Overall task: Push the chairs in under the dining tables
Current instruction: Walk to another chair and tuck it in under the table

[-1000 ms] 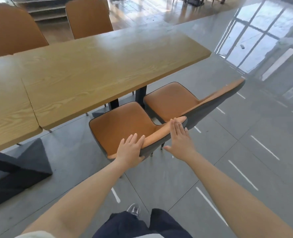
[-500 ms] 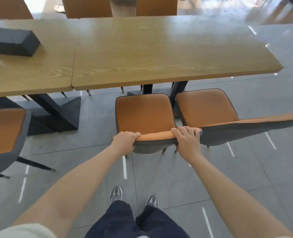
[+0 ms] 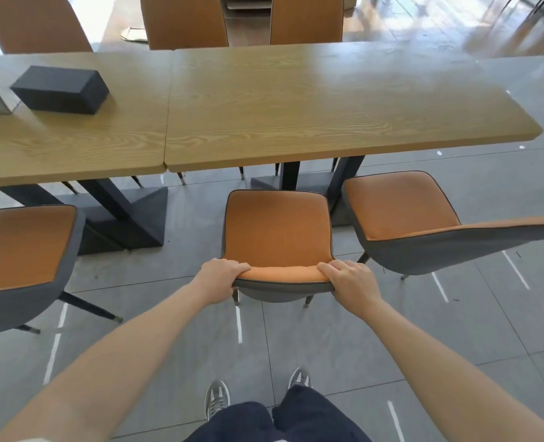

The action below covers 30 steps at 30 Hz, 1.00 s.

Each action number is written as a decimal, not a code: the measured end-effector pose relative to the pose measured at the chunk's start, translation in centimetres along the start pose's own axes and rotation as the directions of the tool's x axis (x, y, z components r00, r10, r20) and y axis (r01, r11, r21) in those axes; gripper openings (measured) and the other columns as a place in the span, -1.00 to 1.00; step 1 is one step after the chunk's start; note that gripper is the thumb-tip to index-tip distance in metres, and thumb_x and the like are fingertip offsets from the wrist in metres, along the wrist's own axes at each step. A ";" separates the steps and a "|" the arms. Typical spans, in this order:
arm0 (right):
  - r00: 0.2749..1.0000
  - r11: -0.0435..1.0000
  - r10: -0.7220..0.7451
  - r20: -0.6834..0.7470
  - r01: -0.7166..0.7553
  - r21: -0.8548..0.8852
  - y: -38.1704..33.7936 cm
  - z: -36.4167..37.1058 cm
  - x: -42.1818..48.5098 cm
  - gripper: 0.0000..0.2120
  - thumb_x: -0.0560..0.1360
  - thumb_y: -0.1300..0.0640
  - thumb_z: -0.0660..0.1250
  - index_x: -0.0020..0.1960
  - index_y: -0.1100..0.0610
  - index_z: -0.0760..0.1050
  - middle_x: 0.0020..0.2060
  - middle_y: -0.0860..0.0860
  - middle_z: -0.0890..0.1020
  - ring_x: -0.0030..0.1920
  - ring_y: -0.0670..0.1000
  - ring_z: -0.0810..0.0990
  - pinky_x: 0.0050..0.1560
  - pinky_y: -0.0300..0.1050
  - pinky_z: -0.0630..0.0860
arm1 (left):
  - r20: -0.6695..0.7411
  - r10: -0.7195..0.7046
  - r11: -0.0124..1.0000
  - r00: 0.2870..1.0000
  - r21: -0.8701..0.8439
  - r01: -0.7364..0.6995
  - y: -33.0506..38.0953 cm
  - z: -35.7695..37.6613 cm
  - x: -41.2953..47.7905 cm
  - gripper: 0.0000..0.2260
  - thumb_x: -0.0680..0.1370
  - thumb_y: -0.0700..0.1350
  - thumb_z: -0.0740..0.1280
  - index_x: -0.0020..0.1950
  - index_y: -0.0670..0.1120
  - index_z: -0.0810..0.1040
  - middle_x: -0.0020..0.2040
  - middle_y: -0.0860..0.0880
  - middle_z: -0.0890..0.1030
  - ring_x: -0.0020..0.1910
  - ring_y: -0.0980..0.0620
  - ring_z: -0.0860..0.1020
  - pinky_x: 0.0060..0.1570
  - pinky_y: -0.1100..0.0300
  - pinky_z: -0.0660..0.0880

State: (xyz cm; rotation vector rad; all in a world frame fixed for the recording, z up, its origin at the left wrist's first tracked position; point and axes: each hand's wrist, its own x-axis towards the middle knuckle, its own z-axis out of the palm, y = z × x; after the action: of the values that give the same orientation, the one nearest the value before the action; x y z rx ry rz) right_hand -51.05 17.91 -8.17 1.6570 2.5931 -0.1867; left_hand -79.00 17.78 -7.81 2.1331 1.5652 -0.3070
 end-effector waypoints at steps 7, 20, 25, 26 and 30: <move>0.994 0.993 -0.086 0.073 0.080 0.084 -8.3 -0.2 1.6 -0.53 0.38 0.29 0.39 0.26 0.04 0.48 -0.01 0.05 0.66 -0.06 0.18 0.66 -0.10 0.05 0.57 | -0.040 -0.039 0.999 0.998 -0.037 0.038 -7.0 1.0 -5.6 -0.64 0.52 -0.21 0.24 0.30 0.04 0.45 0.18 -0.01 0.60 0.13 -0.07 0.55 0.14 -0.01 0.50; 0.956 0.962 -0.264 0.131 0.251 0.102 -22.8 1.0 7.1 -0.53 0.55 0.23 0.19 0.42 -0.03 0.25 0.22 0.02 0.55 0.15 0.13 0.54 0.07 -0.04 0.47 | -0.112 -0.202 0.967 0.973 -0.180 0.180 -18.8 1.2 -15.8 -0.63 0.54 -0.23 0.28 0.34 0.00 0.46 0.26 -0.02 0.58 0.22 -0.06 0.53 0.25 0.12 0.41; 0.952 0.963 -0.263 0.155 0.252 0.091 -25.0 0.6 8.2 -0.53 0.54 0.24 0.21 0.41 -0.02 0.27 0.20 0.03 0.56 0.14 0.13 0.55 0.05 -0.05 0.48 | -0.089 -0.222 0.962 0.971 -0.182 0.203 -20.7 0.9 -16.6 -0.61 0.54 -0.23 0.28 0.36 0.00 0.44 0.28 -0.01 0.56 0.24 -0.04 0.52 0.28 0.13 0.39; 0.951 0.965 -0.260 0.166 0.248 0.089 -25.3 0.5 8.4 -0.53 0.54 0.25 0.22 0.40 -0.03 0.28 0.19 0.03 0.56 0.13 0.12 0.55 0.05 -0.05 0.49 | -0.083 -0.223 0.962 0.971 -0.183 0.205 -21.0 0.8 -16.6 -0.61 0.55 -0.23 0.27 0.36 0.01 0.43 0.29 -0.01 0.56 0.25 -0.04 0.51 0.28 0.14 0.38; 0.953 0.970 -0.239 0.188 0.225 0.092 -26.6 0.2 9.3 -0.56 0.52 0.20 0.28 0.36 -0.04 0.32 0.17 0.02 0.57 0.11 0.12 0.56 0.07 -0.01 0.49 | -0.079 -0.232 0.960 0.969 -0.179 0.215 -22.0 0.0 -16.4 -0.61 0.55 -0.24 0.27 0.36 0.03 0.42 0.29 0.00 0.55 0.26 -0.02 0.50 0.29 0.15 0.36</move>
State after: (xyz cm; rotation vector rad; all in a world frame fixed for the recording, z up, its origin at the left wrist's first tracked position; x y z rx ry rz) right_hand -79.08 15.26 -7.55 1.2715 2.6470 -0.4348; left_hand -105.02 9.22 -5.82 1.8708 1.8263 -0.1365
